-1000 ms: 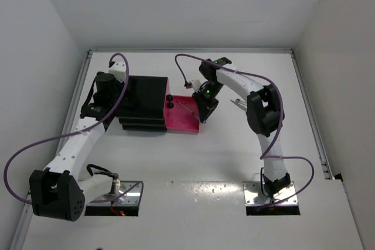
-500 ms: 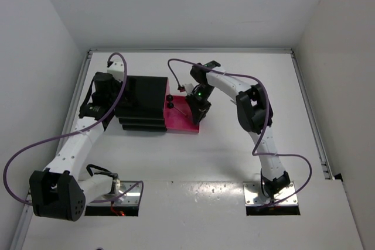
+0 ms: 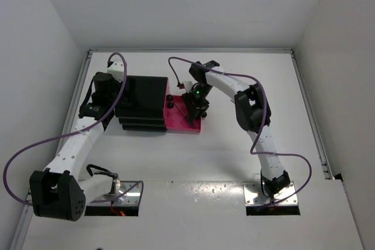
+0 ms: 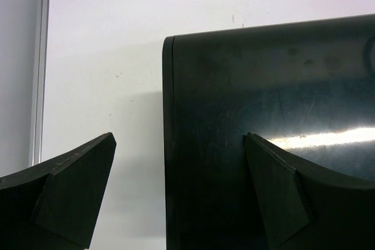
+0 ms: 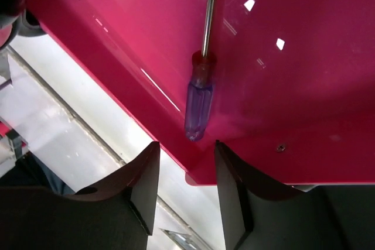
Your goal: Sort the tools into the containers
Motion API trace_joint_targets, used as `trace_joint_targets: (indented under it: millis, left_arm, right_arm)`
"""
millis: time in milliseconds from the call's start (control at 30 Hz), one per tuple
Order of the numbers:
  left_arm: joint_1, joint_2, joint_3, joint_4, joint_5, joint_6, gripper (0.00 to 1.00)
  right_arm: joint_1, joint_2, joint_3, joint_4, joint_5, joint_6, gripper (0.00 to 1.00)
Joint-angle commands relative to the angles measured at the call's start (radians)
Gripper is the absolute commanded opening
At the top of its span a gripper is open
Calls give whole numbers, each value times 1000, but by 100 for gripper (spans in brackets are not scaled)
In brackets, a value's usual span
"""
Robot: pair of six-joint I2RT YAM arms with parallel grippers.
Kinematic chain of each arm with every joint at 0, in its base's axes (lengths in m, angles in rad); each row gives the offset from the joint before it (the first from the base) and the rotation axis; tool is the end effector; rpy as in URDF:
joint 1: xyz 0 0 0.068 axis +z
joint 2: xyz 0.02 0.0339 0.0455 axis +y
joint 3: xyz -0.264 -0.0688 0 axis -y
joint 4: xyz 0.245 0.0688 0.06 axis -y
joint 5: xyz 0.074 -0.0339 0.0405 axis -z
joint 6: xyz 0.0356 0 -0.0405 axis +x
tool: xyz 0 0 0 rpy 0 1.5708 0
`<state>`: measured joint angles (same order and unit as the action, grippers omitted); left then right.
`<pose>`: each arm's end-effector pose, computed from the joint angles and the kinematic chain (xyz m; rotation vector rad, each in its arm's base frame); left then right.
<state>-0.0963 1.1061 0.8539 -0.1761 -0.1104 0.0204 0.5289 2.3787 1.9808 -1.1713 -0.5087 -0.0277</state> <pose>0.2526 -0.0205 0.3010 0.0456 1.9963 0.0615 0.3885 0.2471 0.1512 0.8046 -2.8139 -0.7377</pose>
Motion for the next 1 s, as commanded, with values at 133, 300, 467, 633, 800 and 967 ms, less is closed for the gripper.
trace_joint_targets:
  millis: [133,300,467,633,800,967]
  left_arm:
    - [10,-2,26,-43,70,-2,100]
    - [10,-2,47,-53,144,7,99]
    - [10,-2,47,-62,153,7,87]
    - [20,-2,5,-62,109,16,84]
    - [82,9,-13,-33,158,7,83]
    - [152,49,-13,-33,244,-13,78]
  right_arm:
    - [5,-79,50,13,-10,12,44]
    - [-35,-248,-17,47,-47,12,44]
    - [-92,-456,-212,149,-89,35,42]
    - [-240,-584,-531,286,-265,72,40]
    - [-381,-543,-711,337,-539,38,40]
    - [-412,-408,-734,328,-684,-8,43]
